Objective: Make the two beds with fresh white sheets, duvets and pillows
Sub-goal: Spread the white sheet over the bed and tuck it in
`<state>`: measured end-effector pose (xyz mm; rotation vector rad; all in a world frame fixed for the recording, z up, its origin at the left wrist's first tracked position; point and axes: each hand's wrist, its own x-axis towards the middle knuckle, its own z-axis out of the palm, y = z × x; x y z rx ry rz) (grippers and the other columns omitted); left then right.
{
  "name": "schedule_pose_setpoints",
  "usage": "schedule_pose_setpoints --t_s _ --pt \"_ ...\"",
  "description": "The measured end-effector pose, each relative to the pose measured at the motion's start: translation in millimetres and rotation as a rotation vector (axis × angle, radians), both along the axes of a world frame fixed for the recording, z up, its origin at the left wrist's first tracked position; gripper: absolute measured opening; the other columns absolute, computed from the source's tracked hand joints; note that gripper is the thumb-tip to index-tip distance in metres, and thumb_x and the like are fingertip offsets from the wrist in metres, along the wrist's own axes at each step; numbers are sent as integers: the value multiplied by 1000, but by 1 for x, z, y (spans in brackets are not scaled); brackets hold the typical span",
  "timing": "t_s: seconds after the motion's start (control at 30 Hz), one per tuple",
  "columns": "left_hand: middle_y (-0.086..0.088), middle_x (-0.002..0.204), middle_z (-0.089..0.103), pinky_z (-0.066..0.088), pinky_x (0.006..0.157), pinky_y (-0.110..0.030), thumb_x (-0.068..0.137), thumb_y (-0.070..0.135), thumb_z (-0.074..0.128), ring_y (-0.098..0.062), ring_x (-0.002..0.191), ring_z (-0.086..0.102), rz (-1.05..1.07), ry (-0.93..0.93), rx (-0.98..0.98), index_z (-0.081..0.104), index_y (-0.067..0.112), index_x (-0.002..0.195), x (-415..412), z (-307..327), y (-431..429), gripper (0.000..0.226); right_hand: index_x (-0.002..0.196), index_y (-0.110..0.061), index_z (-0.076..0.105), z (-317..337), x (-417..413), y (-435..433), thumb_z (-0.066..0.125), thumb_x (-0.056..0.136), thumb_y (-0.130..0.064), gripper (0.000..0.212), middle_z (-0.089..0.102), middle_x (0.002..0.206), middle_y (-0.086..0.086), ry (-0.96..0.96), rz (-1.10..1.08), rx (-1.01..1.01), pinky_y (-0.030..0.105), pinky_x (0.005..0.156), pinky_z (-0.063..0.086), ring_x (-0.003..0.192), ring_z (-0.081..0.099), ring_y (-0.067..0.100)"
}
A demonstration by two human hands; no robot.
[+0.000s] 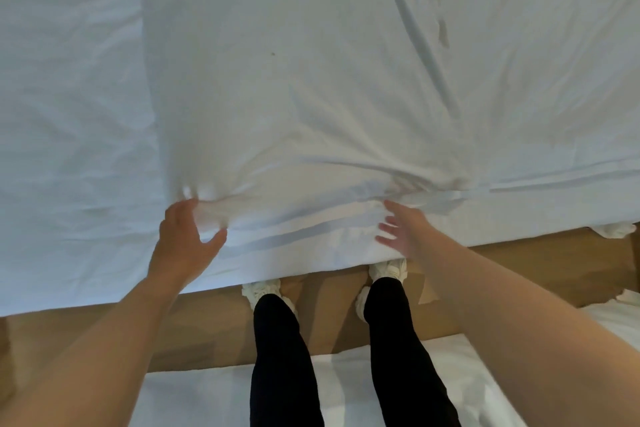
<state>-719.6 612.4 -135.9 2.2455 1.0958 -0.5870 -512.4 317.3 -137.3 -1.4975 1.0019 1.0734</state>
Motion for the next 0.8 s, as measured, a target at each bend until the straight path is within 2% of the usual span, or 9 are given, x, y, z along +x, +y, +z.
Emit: schedule_pose_setpoints --t_s 0.13,0.27,0.33,0.4,0.5,0.57,0.63,0.73,0.8 --pt "-11 152 30 34 110 -40 97 31 54 -29 136 37 374 -209 -173 23 13 150 17 -11 14 65 143 -11 42 -14 -67 85 72 86 -33 68 38 145 7 117 -107 296 52 109 37 139 35 28" --pt "-6 148 40 39 106 -43 93 47 56 -28 127 47 648 -188 -403 20 20 151 38 -23 51 74 139 -22 46 -24 -122 147 74 68 -59 85 54 138 -4 103 -196 498 48 115 32 132 46 18" --pt "-1 145 43 42 102 -44 90 51 59 -25 123 50 696 -137 -533 23 23 150 38 -27 68 76 140 -23 49 -28 -146 168 80 58 -66 98 59 136 -4 46 -284 545 44 115 33 129 51 16" --pt "1 145 44 40 105 -51 87 53 62 -25 125 49 696 -112 -617 24 25 150 29 -32 83 78 138 -22 52 -35 -161 188 86 53 -64 101 63 132 -1 -34 -386 543 41 114 36 125 57 18" --pt "2 142 45 41 104 -55 85 55 64 -26 126 49 615 -121 -673 23 26 149 29 -42 104 81 140 -19 50 -49 -165 213 75 74 -56 80 63 133 4 -172 -527 577 43 113 38 124 58 21" --pt "6 138 49 46 99 -54 78 63 68 -24 123 52 589 -124 -747 25 27 148 27 -47 117 90 141 -15 48 -44 -176 237 62 88 -49 65 60 136 6 -175 -452 672 41 113 37 127 55 21" --pt "9 133 57 50 96 -51 63 73 73 -21 119 58 601 -140 -811 34 29 144 20 -50 132 99 142 -16 46 -46 -193 261 62 89 -48 64 57 139 4 -162 -239 715 39 112 38 130 53 18" --pt "5 131 60 46 99 -55 75 67 67 -23 118 59 584 -110 -790 45 27 139 2 -52 154 78 145 -27 43 -57 -210 277 73 71 -66 89 55 140 -11 -116 104 613 39 115 34 131 50 10" --pt "0 135 55 39 104 -59 81 60 62 -27 124 53 592 -36 -767 44 26 139 -13 -55 161 69 142 -27 45 -58 -214 267 81 54 -71 105 56 138 -13 -65 59 597 38 116 33 129 51 10"
